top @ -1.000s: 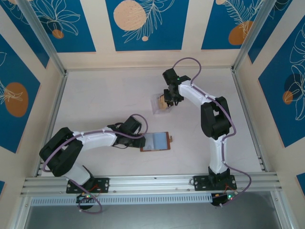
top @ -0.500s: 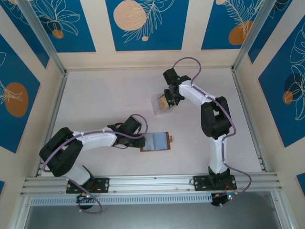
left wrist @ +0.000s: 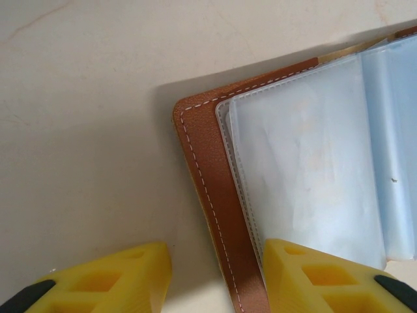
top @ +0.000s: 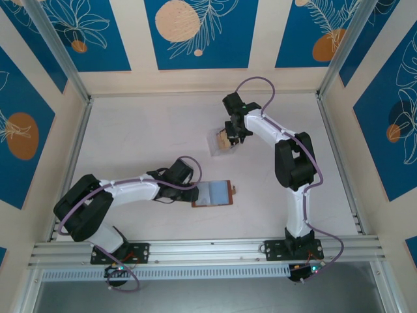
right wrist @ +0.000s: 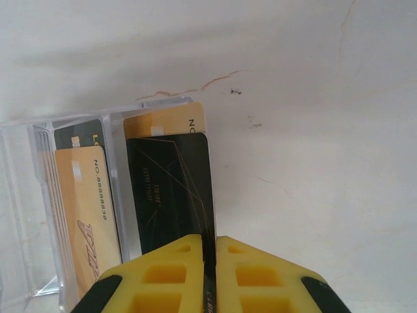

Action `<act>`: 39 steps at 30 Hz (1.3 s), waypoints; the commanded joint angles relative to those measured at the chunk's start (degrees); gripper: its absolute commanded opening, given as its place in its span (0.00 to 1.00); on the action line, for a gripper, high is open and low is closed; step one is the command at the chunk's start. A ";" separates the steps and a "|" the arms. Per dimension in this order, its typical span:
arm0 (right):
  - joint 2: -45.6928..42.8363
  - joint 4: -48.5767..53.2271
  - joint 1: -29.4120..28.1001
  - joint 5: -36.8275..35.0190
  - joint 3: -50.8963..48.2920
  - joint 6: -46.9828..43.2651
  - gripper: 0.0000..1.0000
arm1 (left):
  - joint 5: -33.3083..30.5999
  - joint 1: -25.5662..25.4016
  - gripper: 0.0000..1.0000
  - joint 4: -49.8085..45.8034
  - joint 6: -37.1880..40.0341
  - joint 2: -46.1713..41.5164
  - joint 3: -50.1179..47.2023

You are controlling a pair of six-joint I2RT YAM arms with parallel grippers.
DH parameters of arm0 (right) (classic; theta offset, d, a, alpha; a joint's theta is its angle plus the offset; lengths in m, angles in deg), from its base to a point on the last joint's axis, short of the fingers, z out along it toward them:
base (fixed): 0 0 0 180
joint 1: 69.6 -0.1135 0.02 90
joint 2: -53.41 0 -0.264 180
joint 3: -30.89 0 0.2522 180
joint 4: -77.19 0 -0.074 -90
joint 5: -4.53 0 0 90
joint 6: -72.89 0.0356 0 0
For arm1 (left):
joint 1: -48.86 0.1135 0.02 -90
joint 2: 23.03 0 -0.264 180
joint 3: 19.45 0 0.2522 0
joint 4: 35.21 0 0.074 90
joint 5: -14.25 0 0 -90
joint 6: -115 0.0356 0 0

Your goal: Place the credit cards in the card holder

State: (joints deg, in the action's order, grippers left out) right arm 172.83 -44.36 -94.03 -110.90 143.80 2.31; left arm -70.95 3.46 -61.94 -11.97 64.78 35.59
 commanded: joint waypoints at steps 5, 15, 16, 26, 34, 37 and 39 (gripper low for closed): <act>-1.46 2.36 -0.32 -2.34 1.90 -1.13 0.10 | -0.40 -0.70 0.44 -1.23 -0.33 0.78 -2.09; -1.82 2.96 -0.53 -2.25 2.56 -1.82 0.10 | -0.49 -0.70 0.44 -1.09 -0.34 0.70 -2.25; -1.82 3.04 -0.54 -2.38 2.54 -1.76 0.10 | -0.49 -0.66 0.44 -1.09 -0.34 0.68 -2.34; -2.32 3.14 -0.28 1.04 2.36 -1.63 0.15 | -0.32 -0.65 0.44 -1.02 -0.35 0.87 -1.88; -2.65 3.74 -0.29 1.91 1.64 -0.91 0.18 | -0.40 -0.72 0.44 -1.26 -0.19 0.76 -1.87; -3.22 4.00 -0.36 1.86 0.69 -0.61 0.21 | -0.40 -0.69 0.44 -1.18 -0.03 0.87 -1.81; -3.72 4.18 -0.54 1.70 0.18 -0.41 0.21 | -0.40 -0.72 0.44 -1.19 0.05 0.96 -1.68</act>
State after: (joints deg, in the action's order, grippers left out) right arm 172.13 -41.89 -94.44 -110.14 144.74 1.28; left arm -70.97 3.46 -61.57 -12.08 64.45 35.18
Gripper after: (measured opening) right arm 0.208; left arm 0.438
